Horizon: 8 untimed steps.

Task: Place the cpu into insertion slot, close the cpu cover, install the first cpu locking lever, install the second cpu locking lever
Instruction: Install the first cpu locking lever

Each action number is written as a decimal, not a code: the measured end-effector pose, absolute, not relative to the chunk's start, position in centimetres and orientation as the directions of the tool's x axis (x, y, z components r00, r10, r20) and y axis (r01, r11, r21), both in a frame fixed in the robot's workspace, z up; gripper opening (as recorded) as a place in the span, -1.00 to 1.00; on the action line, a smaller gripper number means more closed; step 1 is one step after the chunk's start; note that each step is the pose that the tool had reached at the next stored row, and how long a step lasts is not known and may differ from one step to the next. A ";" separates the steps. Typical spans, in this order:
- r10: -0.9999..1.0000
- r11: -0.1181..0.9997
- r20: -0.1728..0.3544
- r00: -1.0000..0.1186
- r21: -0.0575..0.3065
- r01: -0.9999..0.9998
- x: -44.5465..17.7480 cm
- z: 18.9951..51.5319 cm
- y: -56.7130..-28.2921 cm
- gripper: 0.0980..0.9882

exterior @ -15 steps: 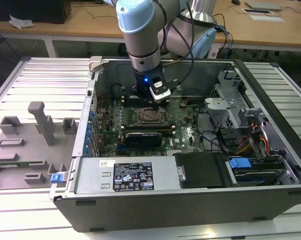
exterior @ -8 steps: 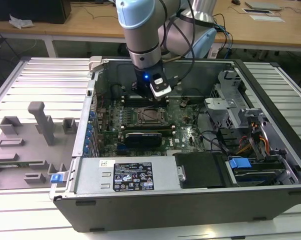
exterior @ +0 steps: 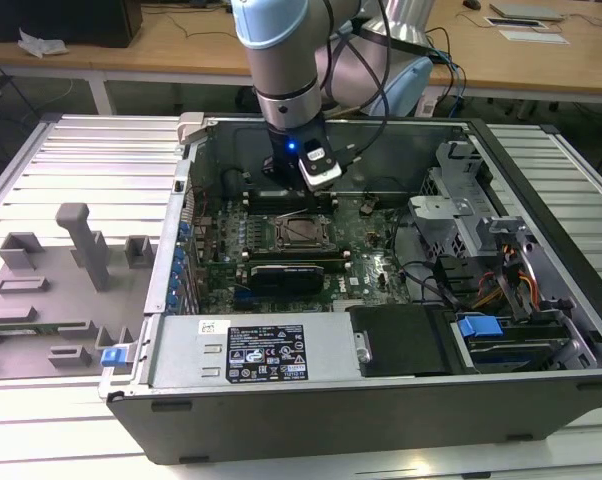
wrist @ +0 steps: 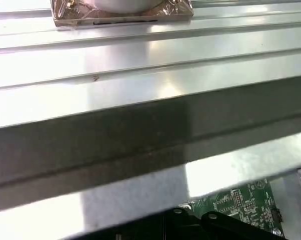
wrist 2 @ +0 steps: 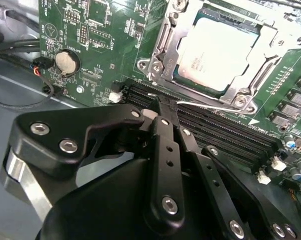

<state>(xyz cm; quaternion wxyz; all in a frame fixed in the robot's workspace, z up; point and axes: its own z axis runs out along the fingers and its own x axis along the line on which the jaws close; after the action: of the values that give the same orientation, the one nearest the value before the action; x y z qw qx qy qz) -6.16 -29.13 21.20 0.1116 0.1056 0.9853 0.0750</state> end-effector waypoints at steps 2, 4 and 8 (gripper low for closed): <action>0.232 0.965 -0.204 -0.951 0.171 0.199 -6.2 21.2 -29.1 -0.98; 0.245 0.962 -0.204 -0.948 0.171 0.211 -6.4 21.1 -29.0 -0.98; 0.268 0.957 -0.204 -0.941 0.171 0.235 -6.5 20.8 -29.0 -0.98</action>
<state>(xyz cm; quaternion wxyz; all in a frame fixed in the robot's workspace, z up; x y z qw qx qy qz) -6.49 -29.03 20.83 0.1133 0.1282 0.9826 0.0724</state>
